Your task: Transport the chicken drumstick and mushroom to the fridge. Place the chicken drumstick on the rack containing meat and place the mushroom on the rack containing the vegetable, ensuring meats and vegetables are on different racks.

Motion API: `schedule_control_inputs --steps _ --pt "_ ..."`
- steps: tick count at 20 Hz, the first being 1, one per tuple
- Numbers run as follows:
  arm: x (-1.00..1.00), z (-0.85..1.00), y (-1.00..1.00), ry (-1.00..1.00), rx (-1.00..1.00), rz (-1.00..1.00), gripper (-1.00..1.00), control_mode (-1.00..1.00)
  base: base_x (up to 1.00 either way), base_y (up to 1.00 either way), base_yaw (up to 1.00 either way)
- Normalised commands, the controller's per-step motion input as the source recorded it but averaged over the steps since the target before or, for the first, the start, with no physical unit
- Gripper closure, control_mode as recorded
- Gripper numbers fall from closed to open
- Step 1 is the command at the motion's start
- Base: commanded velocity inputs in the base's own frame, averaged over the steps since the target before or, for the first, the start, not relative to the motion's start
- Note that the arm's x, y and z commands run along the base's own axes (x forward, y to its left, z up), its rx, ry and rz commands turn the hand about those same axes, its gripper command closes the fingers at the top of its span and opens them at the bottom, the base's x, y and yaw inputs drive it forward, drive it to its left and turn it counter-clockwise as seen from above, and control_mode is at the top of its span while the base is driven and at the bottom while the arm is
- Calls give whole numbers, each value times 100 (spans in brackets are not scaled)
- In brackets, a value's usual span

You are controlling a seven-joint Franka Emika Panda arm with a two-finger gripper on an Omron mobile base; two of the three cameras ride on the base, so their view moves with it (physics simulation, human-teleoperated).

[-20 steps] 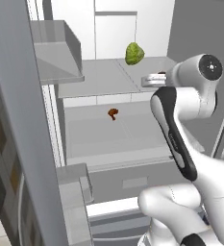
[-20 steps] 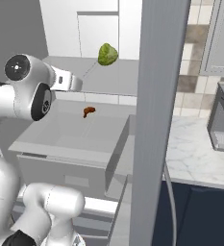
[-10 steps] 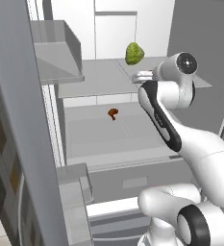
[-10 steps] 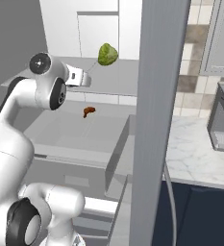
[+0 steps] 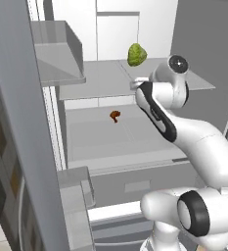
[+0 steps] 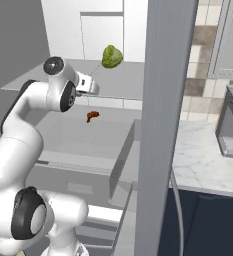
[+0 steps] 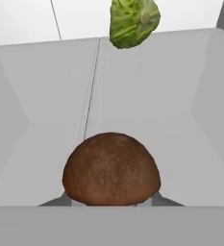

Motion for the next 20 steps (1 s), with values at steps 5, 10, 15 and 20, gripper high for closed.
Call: schedule_control_inputs --steps 5,10,15,20 --pt "20 -26 0 1 0 0 100 -100 0 0 0" --pt "-2 28 0 -11 0 0 100 -100 0 0 0" --pt "49 8 0 -5 0 0 100 -100 0 0 0" --pt "93 -12 -1 3 0 0 100 -100 0 0 0"
